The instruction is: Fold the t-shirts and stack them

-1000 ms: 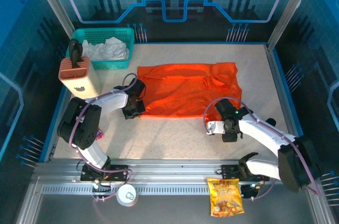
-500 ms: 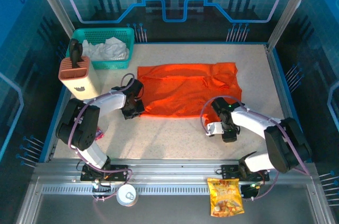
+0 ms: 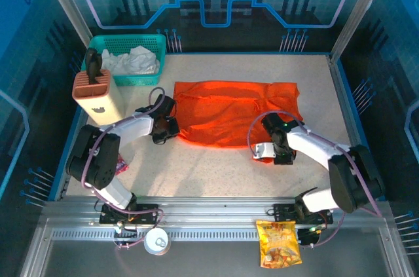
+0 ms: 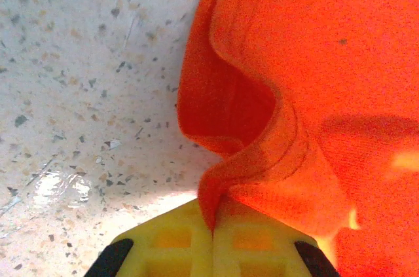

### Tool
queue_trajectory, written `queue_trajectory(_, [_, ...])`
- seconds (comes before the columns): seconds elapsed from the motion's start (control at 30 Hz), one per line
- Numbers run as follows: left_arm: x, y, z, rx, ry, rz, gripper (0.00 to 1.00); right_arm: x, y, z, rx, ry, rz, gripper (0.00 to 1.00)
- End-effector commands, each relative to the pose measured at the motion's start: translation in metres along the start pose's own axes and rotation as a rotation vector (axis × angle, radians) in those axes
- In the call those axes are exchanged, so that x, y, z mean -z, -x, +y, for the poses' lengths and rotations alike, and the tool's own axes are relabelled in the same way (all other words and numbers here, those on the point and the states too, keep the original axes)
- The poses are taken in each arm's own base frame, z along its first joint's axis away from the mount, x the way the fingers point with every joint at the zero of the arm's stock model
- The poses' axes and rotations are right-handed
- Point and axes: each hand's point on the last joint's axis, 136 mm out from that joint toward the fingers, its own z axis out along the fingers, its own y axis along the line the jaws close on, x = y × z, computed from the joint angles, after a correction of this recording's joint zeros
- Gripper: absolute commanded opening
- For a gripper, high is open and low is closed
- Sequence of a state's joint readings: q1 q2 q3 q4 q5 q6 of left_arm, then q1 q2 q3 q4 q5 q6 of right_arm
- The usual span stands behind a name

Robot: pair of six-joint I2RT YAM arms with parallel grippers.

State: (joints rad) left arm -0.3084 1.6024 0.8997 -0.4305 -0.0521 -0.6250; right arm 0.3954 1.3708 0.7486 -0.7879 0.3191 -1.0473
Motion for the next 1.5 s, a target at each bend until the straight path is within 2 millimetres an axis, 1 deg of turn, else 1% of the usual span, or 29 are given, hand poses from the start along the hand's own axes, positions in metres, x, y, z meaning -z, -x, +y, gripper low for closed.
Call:
queue_trajectory(0.0, [0.03,0.019,-0.011,-0.024,-0.052,-0.078,0.0,0.029,-0.001,-0.029,-0.068,-0.137,-0.057,0.0])
queue_trajectory(0.07, [0.041,0.022,-0.015,-0.027,-0.061,-0.09,0.0,0.044,-0.004,-0.04,-0.105,-0.192,-0.077,0.0])
queue_trajectory(0.17, [0.055,0.029,-0.016,-0.026,-0.056,-0.117,0.0,0.063,-0.01,-0.061,-0.19,-0.278,-0.104,0.0])
queue_trajectory(0.23, [0.059,0.033,-0.014,-0.024,-0.036,-0.129,0.0,0.07,-0.014,-0.073,-0.244,-0.312,-0.117,0.0])
queue_trajectory(0.3, [0.061,0.036,-0.013,-0.016,-0.025,-0.131,0.0,0.08,-0.016,-0.09,-0.295,-0.36,-0.135,0.0])
queue_trajectory(0.43, [0.057,0.044,-0.009,0.006,0.0,-0.127,0.0,0.088,-0.026,-0.123,-0.386,-0.439,-0.139,0.0])
queue_trajectory(0.5, [0.054,0.049,-0.006,0.015,0.019,-0.123,0.0,0.09,-0.03,-0.136,-0.418,-0.463,-0.146,0.0])
queue_trajectory(0.7, [0.048,0.069,-0.002,0.03,0.066,-0.128,0.0,0.086,-0.034,-0.167,-0.45,-0.502,-0.15,0.0])
queue_trajectory(0.9, [0.041,0.088,-0.007,0.021,0.096,-0.131,0.0,0.076,-0.032,-0.193,-0.433,-0.515,-0.128,0.0])
queue_trajectory(1.0, [0.033,0.095,-0.009,0.014,0.115,-0.12,0.0,0.069,-0.03,-0.205,-0.423,-0.519,-0.116,0.0])
queue_trajectory(1.23, [0.013,0.102,-0.01,0.009,0.155,-0.089,0.0,0.05,-0.027,-0.229,-0.398,-0.513,-0.085,0.0])
queue_trajectory(1.47, [-0.007,0.106,-0.008,0.005,0.192,-0.062,0.0,0.029,-0.028,-0.245,-0.415,-0.5,-0.065,0.0])
